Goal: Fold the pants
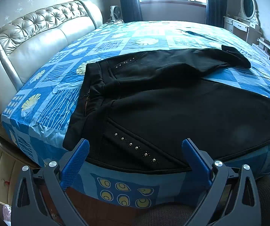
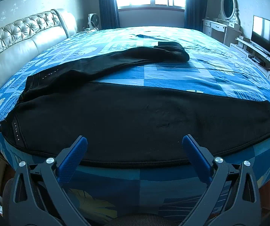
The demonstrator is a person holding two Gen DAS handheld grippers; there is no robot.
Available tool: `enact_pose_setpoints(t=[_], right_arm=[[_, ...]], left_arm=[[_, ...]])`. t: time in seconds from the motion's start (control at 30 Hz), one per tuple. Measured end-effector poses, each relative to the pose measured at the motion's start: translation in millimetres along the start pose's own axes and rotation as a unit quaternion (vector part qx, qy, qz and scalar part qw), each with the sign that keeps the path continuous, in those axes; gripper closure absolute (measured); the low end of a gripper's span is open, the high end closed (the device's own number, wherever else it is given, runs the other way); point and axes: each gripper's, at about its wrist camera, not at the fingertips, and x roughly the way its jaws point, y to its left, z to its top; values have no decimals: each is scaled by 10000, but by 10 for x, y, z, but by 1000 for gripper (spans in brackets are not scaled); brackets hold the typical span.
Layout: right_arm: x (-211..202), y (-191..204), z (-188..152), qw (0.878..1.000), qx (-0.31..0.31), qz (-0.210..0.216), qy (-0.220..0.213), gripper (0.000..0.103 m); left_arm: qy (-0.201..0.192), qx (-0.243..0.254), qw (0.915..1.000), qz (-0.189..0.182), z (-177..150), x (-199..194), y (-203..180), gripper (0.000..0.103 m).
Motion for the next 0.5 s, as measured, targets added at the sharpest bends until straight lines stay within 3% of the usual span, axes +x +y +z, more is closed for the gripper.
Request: enact_pose_setpoints(t=[0.5], right_arm=[[13, -26, -18, 10000, 24, -7, 31, 2]], left_arm=[[41, -34, 10000, -22, 3, 12, 3, 5]])
